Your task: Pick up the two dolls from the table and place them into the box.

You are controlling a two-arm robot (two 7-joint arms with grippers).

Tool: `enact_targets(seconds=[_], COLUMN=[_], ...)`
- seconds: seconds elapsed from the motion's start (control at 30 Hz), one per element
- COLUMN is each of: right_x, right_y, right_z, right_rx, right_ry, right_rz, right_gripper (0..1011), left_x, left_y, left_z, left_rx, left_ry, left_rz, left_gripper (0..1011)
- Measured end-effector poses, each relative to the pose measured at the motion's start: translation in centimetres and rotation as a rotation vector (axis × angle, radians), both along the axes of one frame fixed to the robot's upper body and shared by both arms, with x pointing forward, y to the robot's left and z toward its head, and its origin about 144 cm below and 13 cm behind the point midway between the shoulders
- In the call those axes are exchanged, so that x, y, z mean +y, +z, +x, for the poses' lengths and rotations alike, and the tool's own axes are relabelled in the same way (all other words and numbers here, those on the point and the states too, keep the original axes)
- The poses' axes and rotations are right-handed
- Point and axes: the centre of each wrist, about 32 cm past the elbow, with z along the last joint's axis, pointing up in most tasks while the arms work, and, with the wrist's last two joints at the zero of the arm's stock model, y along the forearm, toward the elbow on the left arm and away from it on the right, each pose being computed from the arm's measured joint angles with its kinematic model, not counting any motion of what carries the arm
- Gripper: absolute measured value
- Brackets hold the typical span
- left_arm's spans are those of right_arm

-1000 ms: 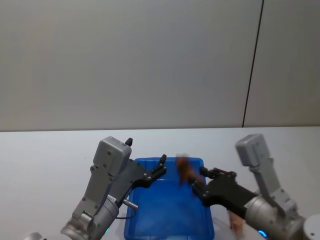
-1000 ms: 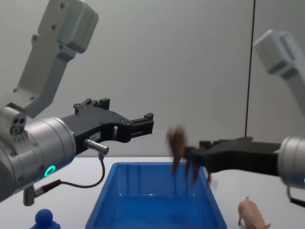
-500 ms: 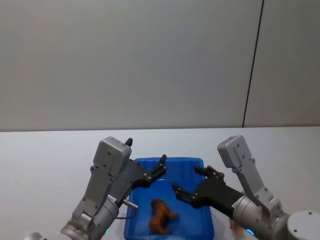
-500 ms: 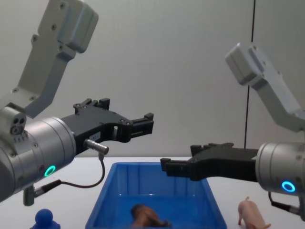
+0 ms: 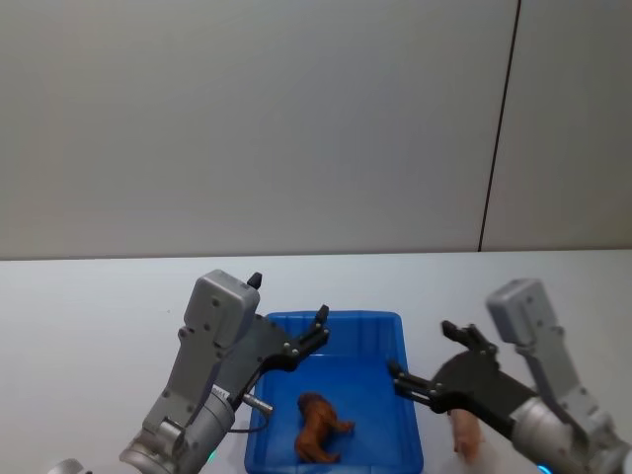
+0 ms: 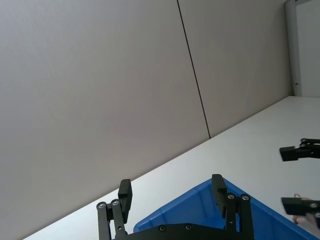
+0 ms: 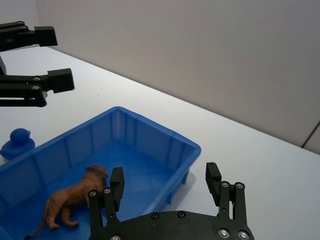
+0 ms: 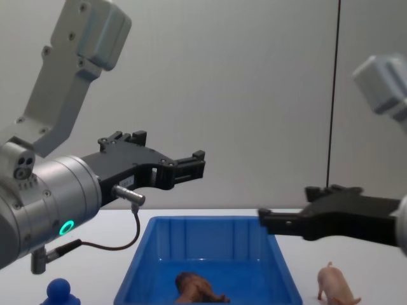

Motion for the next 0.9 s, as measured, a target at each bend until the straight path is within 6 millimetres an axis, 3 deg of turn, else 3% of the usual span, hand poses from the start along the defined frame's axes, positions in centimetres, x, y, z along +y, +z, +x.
enact_targets(seconds=[0.37, 0.9], right_x=[-2.5, -3.8], right_y=[-0.4, -2.4], right_z=[-2.6, -4.2], right_rx=[0.01, 0.137], right_ry=[-0.077, -0.15], right_rz=[0.017, 0.036], right_gripper=[1001, 1001], left_x=[0.0, 0.0], left_y=[0.0, 0.0], left_z=[0.0, 0.0], left_rx=[0.0, 0.0], left_ry=[0.0, 0.0], left_rz=[0.0, 0.0], left_gripper=[1001, 1001])
